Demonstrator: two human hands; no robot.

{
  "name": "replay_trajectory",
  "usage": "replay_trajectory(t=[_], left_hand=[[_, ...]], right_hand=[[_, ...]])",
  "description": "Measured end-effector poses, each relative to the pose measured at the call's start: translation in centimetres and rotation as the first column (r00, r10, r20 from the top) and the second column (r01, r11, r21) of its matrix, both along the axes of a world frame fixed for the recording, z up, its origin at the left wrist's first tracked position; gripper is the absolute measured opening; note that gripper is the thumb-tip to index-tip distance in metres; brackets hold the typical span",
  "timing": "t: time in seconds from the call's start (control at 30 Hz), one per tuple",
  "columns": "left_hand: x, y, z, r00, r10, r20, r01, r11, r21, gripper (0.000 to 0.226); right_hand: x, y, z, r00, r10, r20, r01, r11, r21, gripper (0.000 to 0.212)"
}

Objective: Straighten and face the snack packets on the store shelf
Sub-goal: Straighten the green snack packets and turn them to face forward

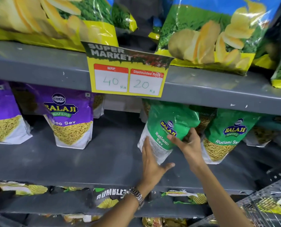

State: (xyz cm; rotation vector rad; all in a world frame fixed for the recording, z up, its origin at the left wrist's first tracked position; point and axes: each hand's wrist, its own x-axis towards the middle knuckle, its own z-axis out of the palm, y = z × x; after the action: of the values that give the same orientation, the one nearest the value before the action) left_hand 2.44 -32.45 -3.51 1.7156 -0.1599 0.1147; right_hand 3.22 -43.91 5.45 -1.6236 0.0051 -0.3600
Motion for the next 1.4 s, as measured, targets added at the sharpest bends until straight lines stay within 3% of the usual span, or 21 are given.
replay_trajectory(t=[0.17, 0.23, 0.33, 0.43, 0.57, 0.63, 0.73, 0.93, 1.07, 1.27, 1.4], left_hand=[[3.2, 0.6, 0.7, 0.994, -0.07, -0.08, 0.075, 0.995, 0.064, 0.145], [4.6, 1.4, 0.7, 0.994, -0.08, -0.076, 0.085, 0.995, 0.055, 0.123], [6.1, 3.0, 0.8, 0.986, -0.141, -0.088, 0.152, 0.98, 0.13, 0.092], [7.4, 4.7, 0.9, 0.989, -0.144, -0.041, 0.149, 0.96, 0.238, 0.087], [8.8, 6.7, 1.6, 0.982, -0.187, -0.003, 0.177, 0.921, 0.347, 0.092], [9.3, 7.3, 1.8, 0.972, -0.233, -0.024, 0.229, 0.924, 0.307, 0.089], [9.4, 7.6, 1.2, 0.978, -0.199, -0.053, 0.205, 0.967, 0.153, 0.09], [8.1, 6.4, -0.1, 0.988, -0.13, -0.088, 0.119, 0.986, -0.119, 0.091], [7.9, 5.5, 0.1, 0.993, -0.055, -0.104, 0.042, 0.991, -0.124, 0.097], [8.2, 4.7, 0.7, 0.997, -0.019, -0.071, 0.011, 0.993, -0.114, 0.081], [8.2, 4.4, 0.9, 0.998, 0.017, -0.062, -0.023, 0.993, -0.112, 0.084]], right_hand=[[-0.9, -0.7, -0.5, 0.996, 0.09, -0.03, -0.089, 0.996, 0.007, 0.023], [-0.2, -1.4, -0.3, 0.995, 0.085, -0.052, -0.083, 0.996, 0.025, 0.021], [1.6, -2.6, -0.3, 0.997, -0.077, -0.019, 0.077, 0.997, -0.019, 0.026], [3.9, -4.0, -1.0, 0.983, -0.184, -0.02, 0.182, 0.979, -0.096, 0.048], [5.4, -4.6, -1.2, 0.982, -0.104, -0.158, 0.089, 0.991, -0.1, 0.084], [5.4, -4.4, -1.1, 0.977, -0.058, -0.208, 0.036, 0.994, -0.105, 0.081], [5.0, -4.0, -1.3, 0.979, 0.011, -0.202, -0.03, 0.995, -0.092, 0.054], [4.7, -3.4, -2.2, 0.989, -0.003, -0.151, -0.01, 0.997, -0.082, 0.052], [4.7, -3.1, -2.3, 0.992, -0.039, -0.12, 0.033, 0.998, -0.056, 0.049], [4.2, -2.6, -3.1, 0.989, -0.135, -0.065, 0.131, 0.99, -0.055, 0.053], [4.2, -2.2, -3.2, 0.985, -0.173, -0.024, 0.172, 0.984, -0.035, 0.048]])
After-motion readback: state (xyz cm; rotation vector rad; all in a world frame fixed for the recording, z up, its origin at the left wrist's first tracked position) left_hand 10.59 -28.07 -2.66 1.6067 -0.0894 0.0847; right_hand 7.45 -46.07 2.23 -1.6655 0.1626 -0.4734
